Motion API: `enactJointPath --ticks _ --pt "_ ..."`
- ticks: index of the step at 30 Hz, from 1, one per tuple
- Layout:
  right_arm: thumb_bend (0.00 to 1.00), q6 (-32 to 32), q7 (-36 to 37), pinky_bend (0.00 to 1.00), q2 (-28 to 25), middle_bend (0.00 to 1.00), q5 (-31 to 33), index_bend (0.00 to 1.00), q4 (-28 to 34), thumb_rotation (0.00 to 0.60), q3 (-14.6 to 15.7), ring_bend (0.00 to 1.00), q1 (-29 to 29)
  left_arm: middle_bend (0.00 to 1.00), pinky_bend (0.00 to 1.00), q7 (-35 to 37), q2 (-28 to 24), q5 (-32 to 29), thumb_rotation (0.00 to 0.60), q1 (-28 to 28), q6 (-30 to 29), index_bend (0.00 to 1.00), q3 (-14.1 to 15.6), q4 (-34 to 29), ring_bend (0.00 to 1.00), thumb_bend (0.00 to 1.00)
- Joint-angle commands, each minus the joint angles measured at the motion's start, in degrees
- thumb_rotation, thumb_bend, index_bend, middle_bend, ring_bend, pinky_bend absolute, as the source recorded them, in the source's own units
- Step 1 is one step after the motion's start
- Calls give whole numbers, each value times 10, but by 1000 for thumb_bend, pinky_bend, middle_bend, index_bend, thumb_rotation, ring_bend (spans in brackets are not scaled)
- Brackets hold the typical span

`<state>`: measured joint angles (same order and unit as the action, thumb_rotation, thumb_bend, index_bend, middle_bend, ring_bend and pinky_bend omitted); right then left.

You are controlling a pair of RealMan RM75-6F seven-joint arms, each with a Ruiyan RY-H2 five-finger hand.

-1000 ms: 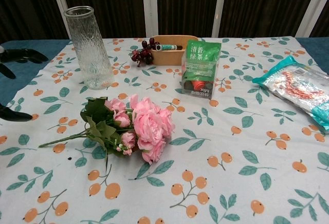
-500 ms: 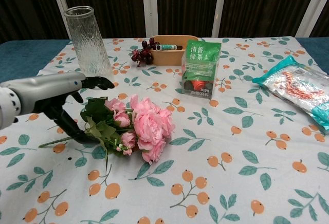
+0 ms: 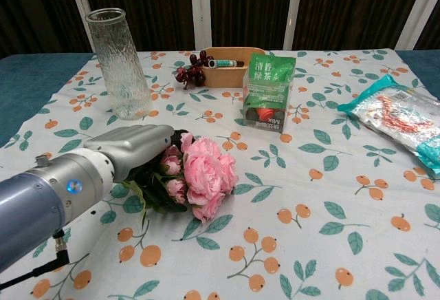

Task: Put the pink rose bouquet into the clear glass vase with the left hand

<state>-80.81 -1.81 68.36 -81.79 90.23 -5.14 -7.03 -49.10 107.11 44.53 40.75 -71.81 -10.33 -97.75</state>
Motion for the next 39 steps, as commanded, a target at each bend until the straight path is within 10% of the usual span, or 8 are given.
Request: enactJointPath --ticks 1,18,30,39 --pt "204 -1 3 10 -1 3 0 0 -1 600 -1 34 0 320 442 21 20 31 600 6 -8 306 -4 26 306 389" --pt "204 5 4 11 -1 3 0 0 -2 600 1 34 -1 447 456 104 -42 141 600 -4 -37 415 -49 -38 402 431" --pt "205 24 -39 10 10 3 16 0 6 600 4 34 -8 434 449 329 -198 222 600 -13 -26 413 -205 -148 393 427" --pt "204 29 -53 11 17 3 27 0 3 600 1 34 -12 432 447 453 -255 181 600 17 14 411 -308 -103 391 427"
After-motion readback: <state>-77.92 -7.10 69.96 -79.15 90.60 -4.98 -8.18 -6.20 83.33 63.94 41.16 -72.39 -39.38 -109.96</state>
